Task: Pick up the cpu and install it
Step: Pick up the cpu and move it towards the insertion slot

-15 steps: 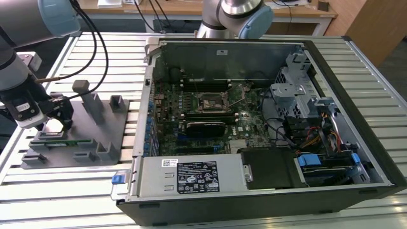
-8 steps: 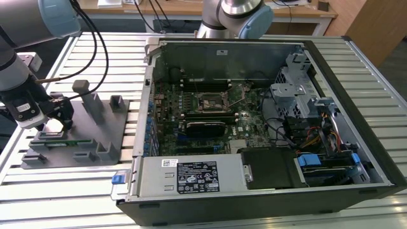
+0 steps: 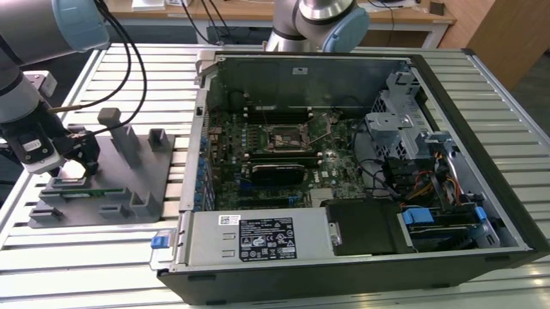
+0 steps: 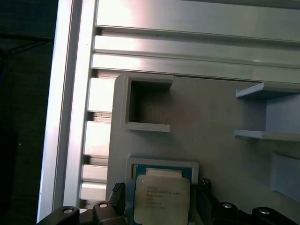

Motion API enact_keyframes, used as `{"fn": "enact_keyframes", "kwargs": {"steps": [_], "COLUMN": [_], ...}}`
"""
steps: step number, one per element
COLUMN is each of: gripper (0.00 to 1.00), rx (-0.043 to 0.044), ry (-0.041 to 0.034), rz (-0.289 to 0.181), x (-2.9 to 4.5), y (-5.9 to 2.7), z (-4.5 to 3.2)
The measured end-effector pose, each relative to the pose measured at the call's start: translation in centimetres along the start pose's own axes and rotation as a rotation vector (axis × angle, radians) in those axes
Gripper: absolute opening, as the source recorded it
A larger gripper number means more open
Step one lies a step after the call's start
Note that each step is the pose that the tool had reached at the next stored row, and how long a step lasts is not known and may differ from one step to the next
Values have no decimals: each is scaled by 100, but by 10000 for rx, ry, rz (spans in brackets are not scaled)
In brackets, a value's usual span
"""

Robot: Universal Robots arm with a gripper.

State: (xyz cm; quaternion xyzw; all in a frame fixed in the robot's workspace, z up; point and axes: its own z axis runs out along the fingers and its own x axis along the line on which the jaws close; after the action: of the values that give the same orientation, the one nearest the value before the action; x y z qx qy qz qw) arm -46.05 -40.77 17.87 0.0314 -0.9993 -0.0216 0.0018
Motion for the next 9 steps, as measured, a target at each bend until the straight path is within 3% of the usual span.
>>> {"fn": "enact_keyframes", "kwargs": {"steps": [9], "gripper": [70], "rx": [0], "ry": [-1], "rz": [2], "x": [0], "y": [2], "z": [-50]}}
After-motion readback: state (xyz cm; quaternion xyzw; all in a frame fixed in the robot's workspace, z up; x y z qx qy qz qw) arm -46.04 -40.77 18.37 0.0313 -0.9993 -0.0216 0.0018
